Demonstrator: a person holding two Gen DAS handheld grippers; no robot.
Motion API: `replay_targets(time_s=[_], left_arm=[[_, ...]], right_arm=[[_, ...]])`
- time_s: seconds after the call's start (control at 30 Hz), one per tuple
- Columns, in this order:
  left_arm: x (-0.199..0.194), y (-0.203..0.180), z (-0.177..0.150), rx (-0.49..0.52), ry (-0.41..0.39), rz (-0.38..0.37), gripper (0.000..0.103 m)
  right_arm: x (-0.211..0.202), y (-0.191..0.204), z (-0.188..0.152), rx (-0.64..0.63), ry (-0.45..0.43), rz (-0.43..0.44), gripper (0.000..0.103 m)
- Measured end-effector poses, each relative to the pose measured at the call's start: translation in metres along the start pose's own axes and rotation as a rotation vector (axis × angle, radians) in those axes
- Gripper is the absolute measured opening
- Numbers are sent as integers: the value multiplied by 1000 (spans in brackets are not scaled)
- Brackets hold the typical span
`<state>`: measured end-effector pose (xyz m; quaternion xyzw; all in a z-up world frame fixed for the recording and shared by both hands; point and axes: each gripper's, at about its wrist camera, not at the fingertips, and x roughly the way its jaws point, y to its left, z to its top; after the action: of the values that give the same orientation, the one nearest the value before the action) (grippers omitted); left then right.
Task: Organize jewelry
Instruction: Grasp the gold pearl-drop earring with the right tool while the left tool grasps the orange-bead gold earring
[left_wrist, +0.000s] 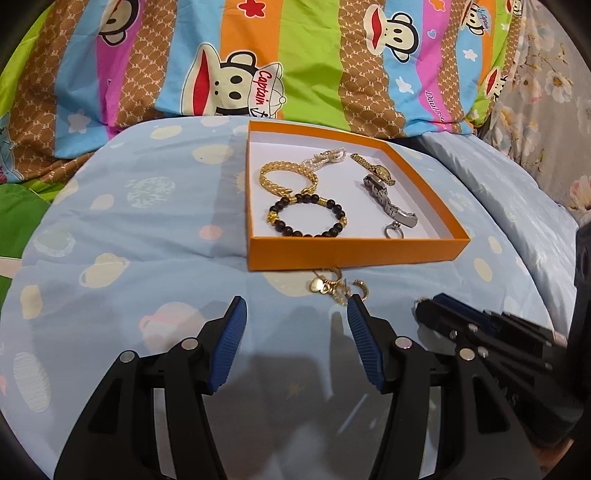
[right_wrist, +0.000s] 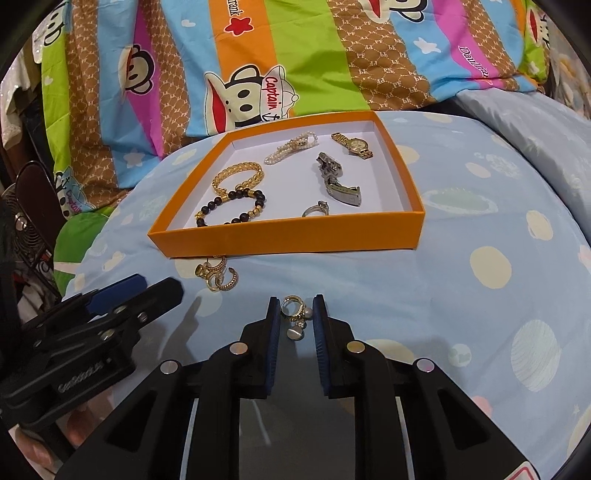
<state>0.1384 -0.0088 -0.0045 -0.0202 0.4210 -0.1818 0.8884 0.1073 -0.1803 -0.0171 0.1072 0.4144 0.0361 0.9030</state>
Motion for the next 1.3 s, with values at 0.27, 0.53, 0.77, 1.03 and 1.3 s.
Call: replay_targets(time_s=[0.27, 0.53, 0.77, 1.03, 1.3], left_arm=[[24, -4, 17, -33, 29, 23, 55], [25, -19, 9, 87, 53, 113, 53], [6, -10, -8, 84, 55, 84, 52], [-7, 5, -16, 10, 39, 25, 16], [-23, 4, -19, 6, -11, -75, 8]], right_arm=[[-1, 0, 0, 5, -1, 7, 17], [-2, 1, -1, 3, -2, 8, 17], [-7, 5, -8, -7, -1, 14, 17], [-12, 6, -13, -12, -2, 19, 17], [-14, 5, -15, -8, -9, 26, 17]])
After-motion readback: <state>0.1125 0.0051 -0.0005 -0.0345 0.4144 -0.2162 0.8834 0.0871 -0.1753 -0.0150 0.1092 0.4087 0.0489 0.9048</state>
